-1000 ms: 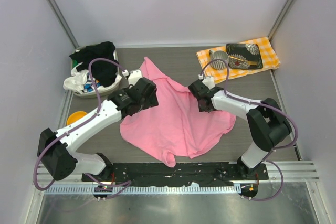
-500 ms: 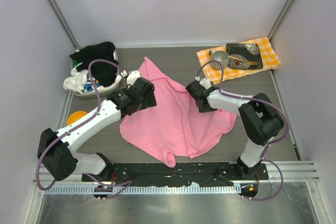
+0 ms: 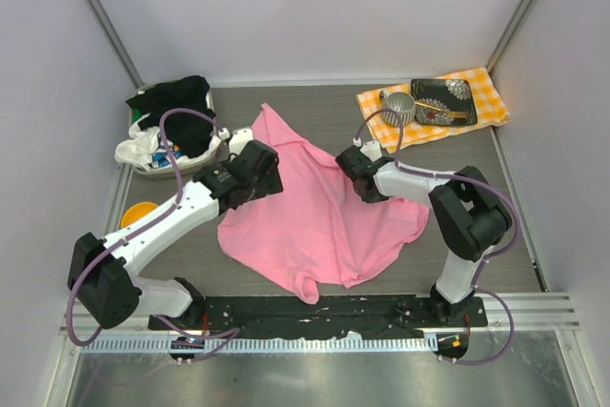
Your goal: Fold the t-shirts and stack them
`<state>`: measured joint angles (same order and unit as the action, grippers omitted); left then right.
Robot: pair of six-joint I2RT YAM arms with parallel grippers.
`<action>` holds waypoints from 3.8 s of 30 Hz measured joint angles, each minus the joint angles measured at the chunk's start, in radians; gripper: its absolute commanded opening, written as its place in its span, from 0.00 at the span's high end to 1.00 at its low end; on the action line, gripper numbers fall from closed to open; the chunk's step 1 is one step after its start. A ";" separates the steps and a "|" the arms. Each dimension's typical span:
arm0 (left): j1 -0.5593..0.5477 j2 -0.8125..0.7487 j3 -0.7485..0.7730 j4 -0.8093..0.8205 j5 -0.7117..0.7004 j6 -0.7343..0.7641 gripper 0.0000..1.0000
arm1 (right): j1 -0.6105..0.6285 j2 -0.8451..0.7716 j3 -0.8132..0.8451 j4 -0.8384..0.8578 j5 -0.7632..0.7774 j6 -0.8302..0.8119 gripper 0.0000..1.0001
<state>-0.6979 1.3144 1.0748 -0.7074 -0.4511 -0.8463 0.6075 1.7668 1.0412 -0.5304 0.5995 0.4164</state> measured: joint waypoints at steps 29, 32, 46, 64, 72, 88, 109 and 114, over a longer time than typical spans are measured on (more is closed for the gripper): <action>0.061 0.202 0.183 -0.006 0.000 0.050 0.36 | 0.001 -0.335 0.027 -0.090 0.075 0.024 0.99; 0.089 0.311 0.258 -0.002 0.000 0.051 0.44 | 0.001 -0.410 0.037 -0.101 0.075 0.026 0.99; 0.249 0.826 0.698 0.001 0.026 0.045 0.57 | 0.008 -0.513 0.002 -0.131 0.044 0.028 0.99; 0.420 1.269 1.299 0.015 0.130 0.079 0.34 | 0.037 -0.554 -0.008 -0.128 0.026 0.027 0.99; 0.419 1.275 1.293 0.148 0.215 0.097 0.32 | 0.051 -0.554 -0.011 -0.121 0.027 0.027 0.99; 0.431 1.329 1.351 0.209 0.253 0.096 0.35 | 0.067 -0.554 -0.011 -0.121 0.027 0.027 0.99; 0.457 1.385 1.383 0.220 0.245 0.104 1.00 | 0.072 -0.547 -0.014 -0.113 0.027 0.027 0.99; 0.457 1.365 1.356 0.220 0.245 0.104 1.00 | 0.072 -0.547 -0.014 -0.108 0.027 0.027 0.99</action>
<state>-0.2409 2.6797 2.4310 -0.4877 -0.2066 -0.7422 0.6800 1.2201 1.0267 -0.6380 0.6266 0.4438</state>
